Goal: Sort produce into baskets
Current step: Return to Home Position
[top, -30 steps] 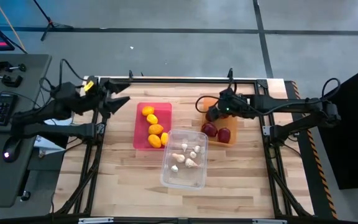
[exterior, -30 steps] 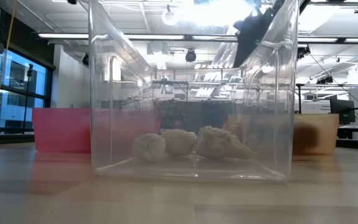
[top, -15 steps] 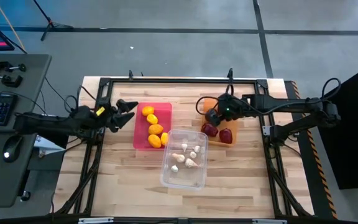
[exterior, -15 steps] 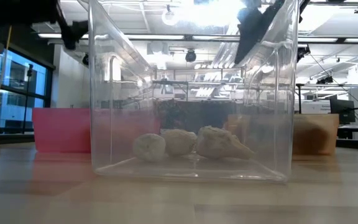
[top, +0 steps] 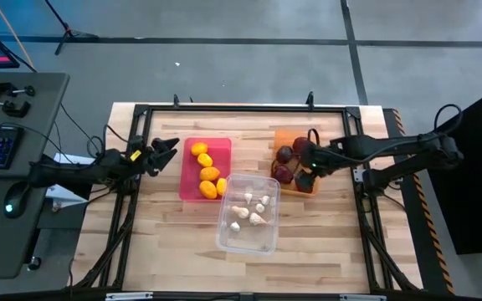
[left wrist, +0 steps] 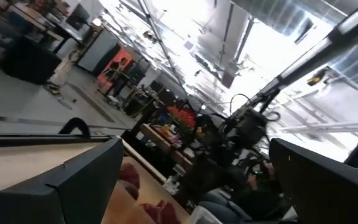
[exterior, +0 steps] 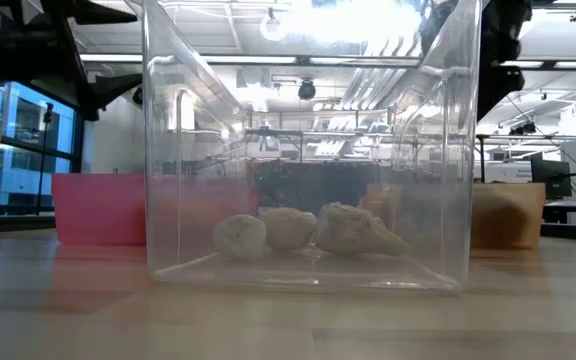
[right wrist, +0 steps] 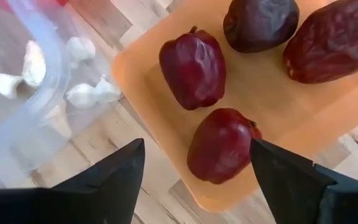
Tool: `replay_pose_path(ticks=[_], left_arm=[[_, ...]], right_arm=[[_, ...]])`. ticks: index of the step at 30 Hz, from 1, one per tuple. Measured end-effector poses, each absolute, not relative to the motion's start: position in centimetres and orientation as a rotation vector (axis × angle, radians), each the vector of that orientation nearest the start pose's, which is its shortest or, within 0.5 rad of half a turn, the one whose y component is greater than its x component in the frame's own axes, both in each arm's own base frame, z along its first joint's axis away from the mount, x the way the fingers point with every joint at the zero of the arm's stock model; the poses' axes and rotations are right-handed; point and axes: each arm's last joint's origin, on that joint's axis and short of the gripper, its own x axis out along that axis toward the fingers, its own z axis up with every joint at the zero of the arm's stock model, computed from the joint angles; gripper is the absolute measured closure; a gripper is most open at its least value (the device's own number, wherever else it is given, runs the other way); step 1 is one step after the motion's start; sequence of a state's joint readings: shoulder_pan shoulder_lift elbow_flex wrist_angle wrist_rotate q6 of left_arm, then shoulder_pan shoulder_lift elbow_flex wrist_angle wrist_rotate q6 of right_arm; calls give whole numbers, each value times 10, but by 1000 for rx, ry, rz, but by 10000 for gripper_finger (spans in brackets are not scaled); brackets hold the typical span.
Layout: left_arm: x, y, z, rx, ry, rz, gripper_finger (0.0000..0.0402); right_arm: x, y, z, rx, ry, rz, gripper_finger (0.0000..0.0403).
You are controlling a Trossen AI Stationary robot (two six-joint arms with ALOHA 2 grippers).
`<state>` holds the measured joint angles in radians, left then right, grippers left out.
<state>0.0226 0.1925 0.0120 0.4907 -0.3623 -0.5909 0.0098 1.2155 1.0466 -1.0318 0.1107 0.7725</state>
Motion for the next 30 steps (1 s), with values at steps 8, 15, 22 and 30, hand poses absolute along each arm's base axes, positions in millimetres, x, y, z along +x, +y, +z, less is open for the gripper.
replay_pose_path(ticks=[8, 15, 22, 30], left_arm=[[99, 14, 194, -632, -390, 366, 12], [101, 14, 190, -597, -340, 371, 12], [101, 14, 188, -544, -312, 383, 12], [101, 14, 188, -549, -314, 382, 12]], right_arm=[[172, 24, 269, 640, 1043, -510, 132], [144, 27, 238, 751, 786, -391, 137], [152, 11, 207, 671, 419, -249, 204], [148, 1, 181, 573, 229, -141, 314]])
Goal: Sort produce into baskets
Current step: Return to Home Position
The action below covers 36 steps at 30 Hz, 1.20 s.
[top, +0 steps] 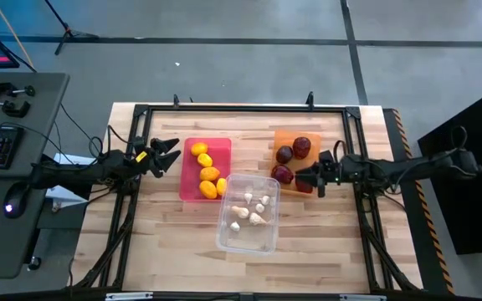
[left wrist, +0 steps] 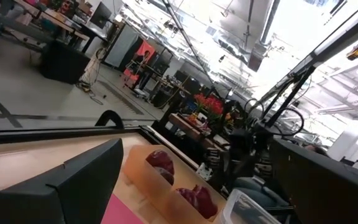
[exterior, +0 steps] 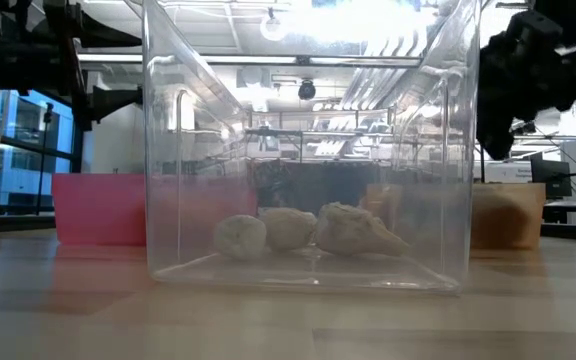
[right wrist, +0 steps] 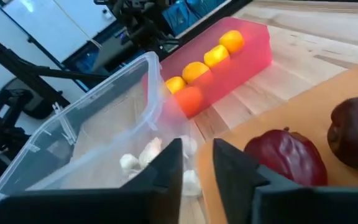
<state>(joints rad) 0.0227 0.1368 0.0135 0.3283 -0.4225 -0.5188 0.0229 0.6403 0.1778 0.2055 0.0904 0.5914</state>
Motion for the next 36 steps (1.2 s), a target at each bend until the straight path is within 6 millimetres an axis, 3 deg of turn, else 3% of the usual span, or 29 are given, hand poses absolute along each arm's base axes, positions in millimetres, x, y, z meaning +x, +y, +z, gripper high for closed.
replay_pose_path(ticks=[10, 18, 30, 36], left_arm=[[101, 14, 188, -550, -313, 380, 12], [101, 14, 188, -550, -314, 380, 12], [101, 14, 188, -550, -313, 381, 12], [101, 14, 187, -549, -303, 384, 12]], right_arm=[[126, 1, 157, 550, 143, -71, 400], [117, 2, 163, 462, 62, -18, 401], [114, 2, 142, 461, 272, -68, 398], [113, 2, 143, 461, 274, -62, 398]])
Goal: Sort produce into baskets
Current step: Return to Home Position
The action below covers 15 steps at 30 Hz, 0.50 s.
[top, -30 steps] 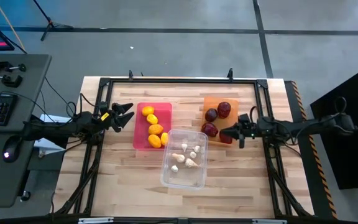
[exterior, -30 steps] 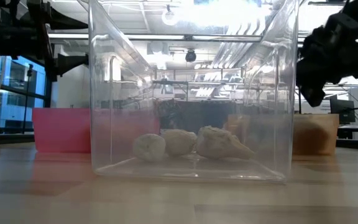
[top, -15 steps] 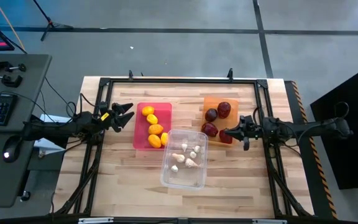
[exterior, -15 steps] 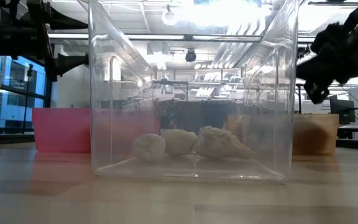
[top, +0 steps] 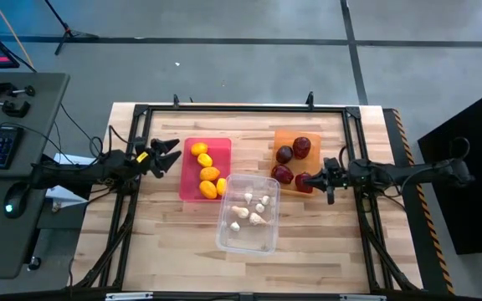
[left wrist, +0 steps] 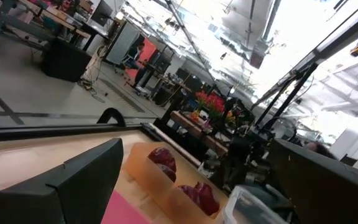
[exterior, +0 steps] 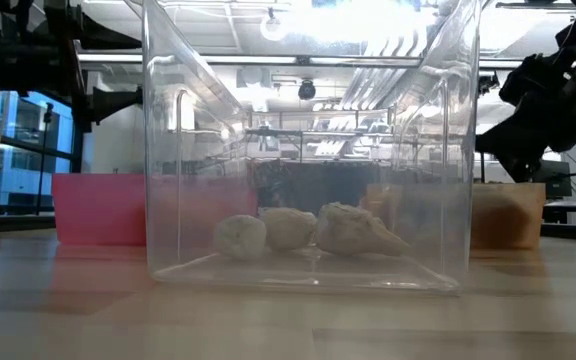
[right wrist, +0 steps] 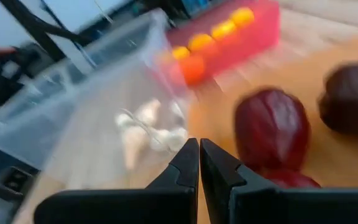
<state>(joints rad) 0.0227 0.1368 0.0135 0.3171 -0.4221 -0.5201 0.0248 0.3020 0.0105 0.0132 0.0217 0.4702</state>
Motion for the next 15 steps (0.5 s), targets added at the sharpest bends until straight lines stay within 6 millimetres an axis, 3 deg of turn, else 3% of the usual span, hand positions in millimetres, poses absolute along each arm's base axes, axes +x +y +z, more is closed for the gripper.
replay_pose_path(ticks=[15], left_arm=[[98, 15, 184, -541, -278, 401, 12]], right_arm=[[97, 2, 175, 473, -86, 32, 398]])
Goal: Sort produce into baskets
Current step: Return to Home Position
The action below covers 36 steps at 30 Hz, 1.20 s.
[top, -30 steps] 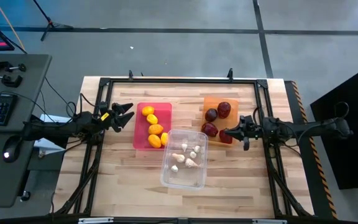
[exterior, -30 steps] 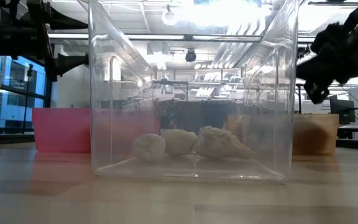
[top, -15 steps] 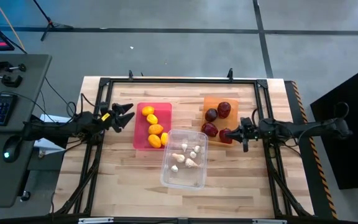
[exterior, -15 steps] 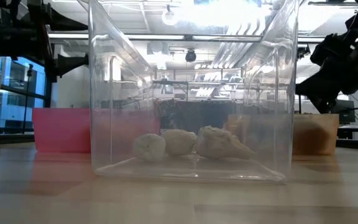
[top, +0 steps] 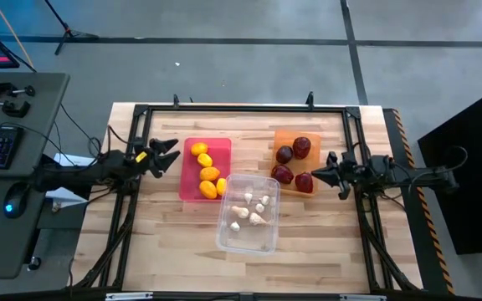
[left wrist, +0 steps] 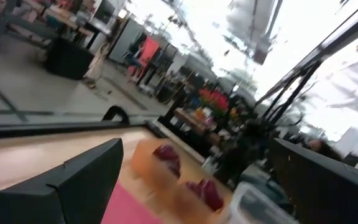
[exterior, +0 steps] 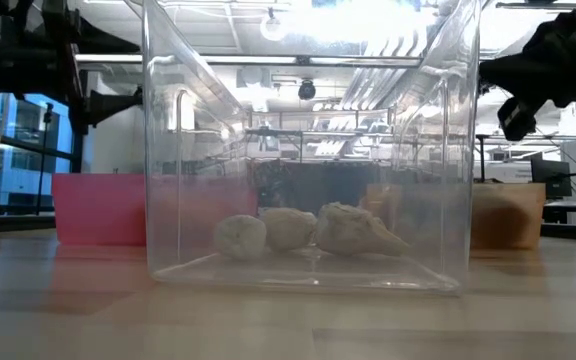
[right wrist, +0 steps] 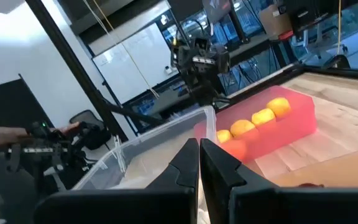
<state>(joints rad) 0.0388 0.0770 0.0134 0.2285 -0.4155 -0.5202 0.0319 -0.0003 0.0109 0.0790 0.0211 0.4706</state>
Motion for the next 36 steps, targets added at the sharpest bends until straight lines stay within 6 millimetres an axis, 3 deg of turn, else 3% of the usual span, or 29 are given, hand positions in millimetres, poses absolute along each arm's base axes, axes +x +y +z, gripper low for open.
replay_pose_path(ticks=[8, 36], left_arm=[[91, 18, 190, -549, -368, 409, 12], [92, 15, 189, -552, -342, 370, 12]], right_arm=[[97, 3, 172, 472, -52, 27, 398], [97, 3, 168, 471, -11, 21, 398]])
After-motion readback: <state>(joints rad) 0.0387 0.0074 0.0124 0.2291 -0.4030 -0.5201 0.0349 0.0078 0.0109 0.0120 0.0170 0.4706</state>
